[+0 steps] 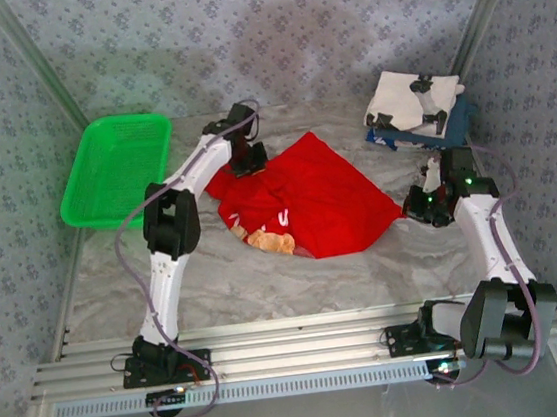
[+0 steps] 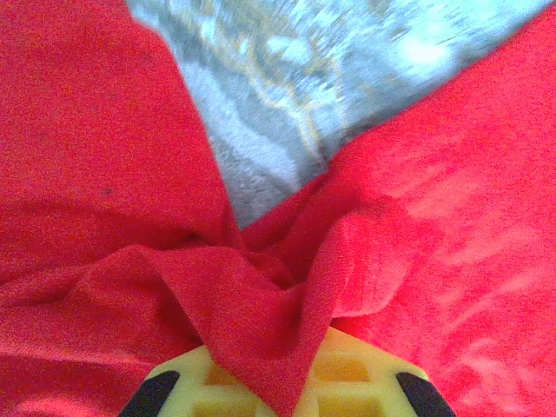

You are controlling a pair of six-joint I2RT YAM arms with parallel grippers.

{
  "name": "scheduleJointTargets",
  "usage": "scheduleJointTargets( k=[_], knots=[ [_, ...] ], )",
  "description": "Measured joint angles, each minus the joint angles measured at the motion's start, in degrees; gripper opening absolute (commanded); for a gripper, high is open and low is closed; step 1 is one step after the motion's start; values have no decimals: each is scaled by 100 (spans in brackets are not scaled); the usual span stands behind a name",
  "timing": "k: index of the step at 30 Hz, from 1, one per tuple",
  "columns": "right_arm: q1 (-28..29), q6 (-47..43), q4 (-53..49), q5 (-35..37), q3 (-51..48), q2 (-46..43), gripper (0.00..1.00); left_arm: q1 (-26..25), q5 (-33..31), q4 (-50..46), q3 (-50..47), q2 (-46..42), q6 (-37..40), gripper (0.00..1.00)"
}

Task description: Fold and stack the t-shirts

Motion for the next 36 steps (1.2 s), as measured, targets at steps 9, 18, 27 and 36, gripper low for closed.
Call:
scheduleJointTargets(
  k=[9, 18, 27, 36],
  knots=[
    [0, 179, 201, -173, 361, 79, 0, 343, 24, -516, 1709, -1172, 553, 3],
    [-68, 398, 667, -286, 1718, 833, 0, 629, 256, -1139, 3611, -1314, 1097, 9],
    [-157, 507, 957, -302, 1235, 713, 0, 538, 31, -428, -1825, -3432, 951, 13],
    [-184, 654, 927, -254, -39, 184, 0, 1213, -59, 1119, -7565, -6273, -708, 38]
  ],
)
